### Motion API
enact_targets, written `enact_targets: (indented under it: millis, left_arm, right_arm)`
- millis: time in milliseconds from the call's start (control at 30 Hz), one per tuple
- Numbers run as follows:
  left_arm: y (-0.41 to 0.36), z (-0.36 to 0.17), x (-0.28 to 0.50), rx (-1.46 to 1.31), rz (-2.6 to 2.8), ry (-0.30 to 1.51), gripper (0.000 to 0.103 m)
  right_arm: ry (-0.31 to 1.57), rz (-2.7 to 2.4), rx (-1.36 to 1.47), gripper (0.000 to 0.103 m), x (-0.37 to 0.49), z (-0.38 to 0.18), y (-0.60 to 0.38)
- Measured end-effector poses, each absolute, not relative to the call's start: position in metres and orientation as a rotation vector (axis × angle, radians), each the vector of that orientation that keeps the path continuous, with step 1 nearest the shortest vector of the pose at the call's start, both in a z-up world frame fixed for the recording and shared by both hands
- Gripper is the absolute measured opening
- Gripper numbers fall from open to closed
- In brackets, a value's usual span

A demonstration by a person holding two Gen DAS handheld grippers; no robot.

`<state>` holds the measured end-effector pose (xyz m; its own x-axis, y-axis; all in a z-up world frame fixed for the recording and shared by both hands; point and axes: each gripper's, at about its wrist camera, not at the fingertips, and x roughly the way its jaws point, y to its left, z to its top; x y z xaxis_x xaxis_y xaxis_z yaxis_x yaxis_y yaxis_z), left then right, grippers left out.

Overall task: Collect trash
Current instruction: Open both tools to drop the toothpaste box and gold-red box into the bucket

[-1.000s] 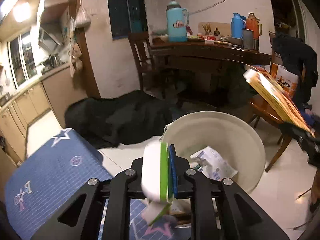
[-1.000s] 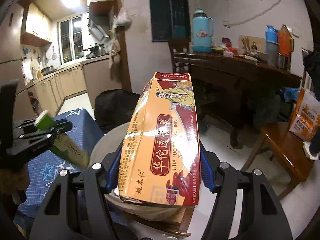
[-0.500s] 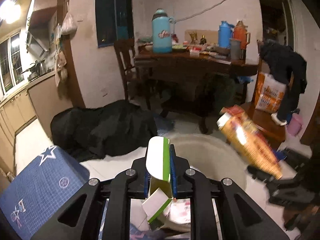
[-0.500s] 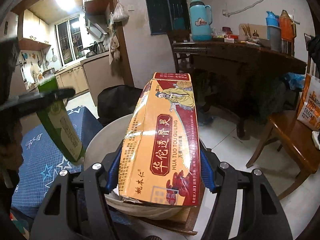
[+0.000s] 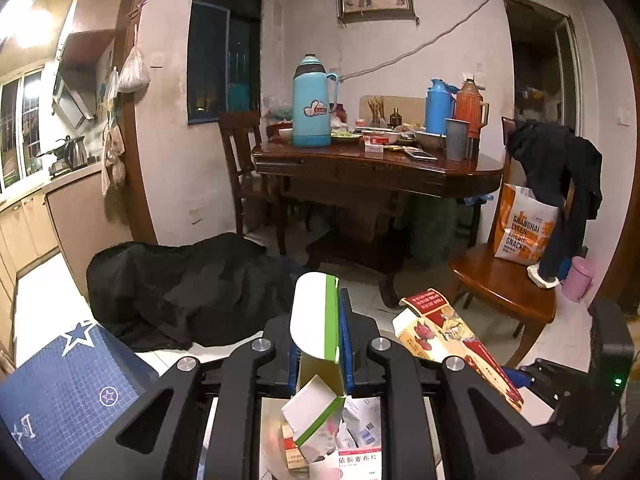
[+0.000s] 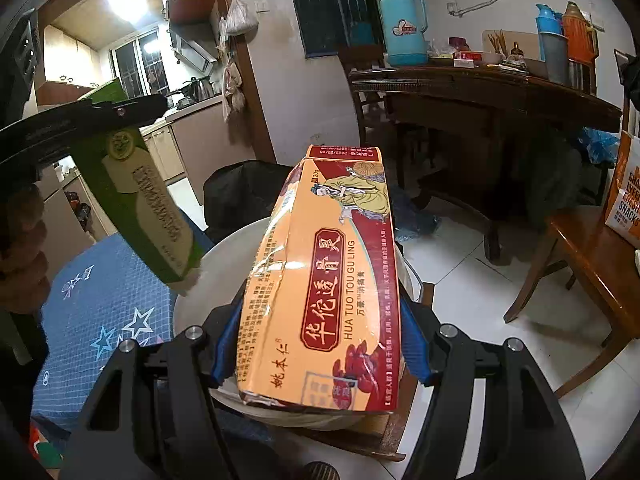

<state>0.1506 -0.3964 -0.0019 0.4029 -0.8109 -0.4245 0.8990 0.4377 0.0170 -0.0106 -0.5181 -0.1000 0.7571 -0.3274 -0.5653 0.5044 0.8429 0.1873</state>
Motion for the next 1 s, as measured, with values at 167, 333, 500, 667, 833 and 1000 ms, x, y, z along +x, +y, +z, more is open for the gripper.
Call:
enact_targets:
  millis: [167,333,500,667,833,1000]
  left_arm:
    - [-0.396,-0.006,0.156,0.243,-1.088,0.390,0.018]
    - [-0.396,-0.009,0.160,0.240,-1.069,0.398,0.018]
    - [-0.398,-0.012,0.160,0.250,-1.060,0.397,0.018]
    - [-0.400,-0.012,0.160,0.249,-1.058,0.395,0.018]
    - [-0.402,-0.014,0.157,0.258,-1.051,0.380,0.018]
    - [-0.404,-0.016,0.153,0.272,-1.046,0.365,0.018]
  right_arm:
    - [0.571,-0.462,0.334,0.062,-0.007,-0.103,-0.522]
    - [0.604,-0.462,0.295,0.062,0.000,-0.104,-0.523]
    - [0.615,-0.459,0.283,0.062,0.003,-0.103,-0.525]
    - [0.629,-0.461,0.269,0.062,0.004,-0.104,-0.524]
    - [0.631,-0.463,0.271,0.062,0.003,-0.104,-0.521]
    - [0.636,-0.462,0.274,0.062,0.003,-0.104,-0.522]
